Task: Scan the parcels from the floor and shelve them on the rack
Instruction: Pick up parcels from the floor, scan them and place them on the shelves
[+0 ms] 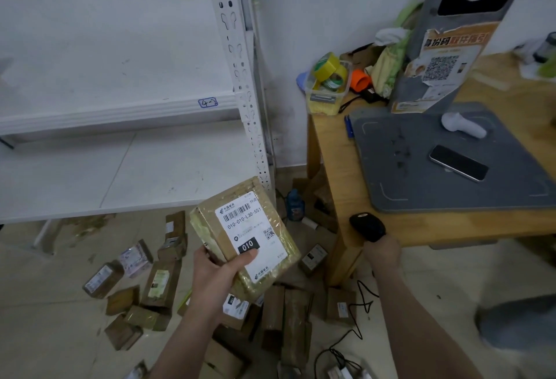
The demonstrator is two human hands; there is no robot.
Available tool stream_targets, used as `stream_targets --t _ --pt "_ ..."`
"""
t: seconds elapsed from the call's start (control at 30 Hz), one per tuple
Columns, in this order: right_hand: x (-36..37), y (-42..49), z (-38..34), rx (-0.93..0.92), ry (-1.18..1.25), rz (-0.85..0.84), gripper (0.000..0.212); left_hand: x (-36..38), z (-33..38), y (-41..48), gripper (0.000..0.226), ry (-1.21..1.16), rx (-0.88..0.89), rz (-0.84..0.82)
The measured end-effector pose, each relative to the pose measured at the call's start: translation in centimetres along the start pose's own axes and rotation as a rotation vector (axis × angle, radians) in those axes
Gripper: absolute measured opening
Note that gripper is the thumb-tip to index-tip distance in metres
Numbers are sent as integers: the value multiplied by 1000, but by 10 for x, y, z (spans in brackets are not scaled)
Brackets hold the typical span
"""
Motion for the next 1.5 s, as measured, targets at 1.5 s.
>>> stream_targets --t 1.5 --pt "-5 0 -150 -282 85 203 70 34 12 33 81 -100 -46 5"
Point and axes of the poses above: each hand's wrist, its own y-axis towards the middle knuckle, its own x-axis out of the palm, z = x × y, the point moved 6 cm from there along y, towards the middle knuckle, and after that the axes turned 10 degrees about z, right-handed, at the moved point
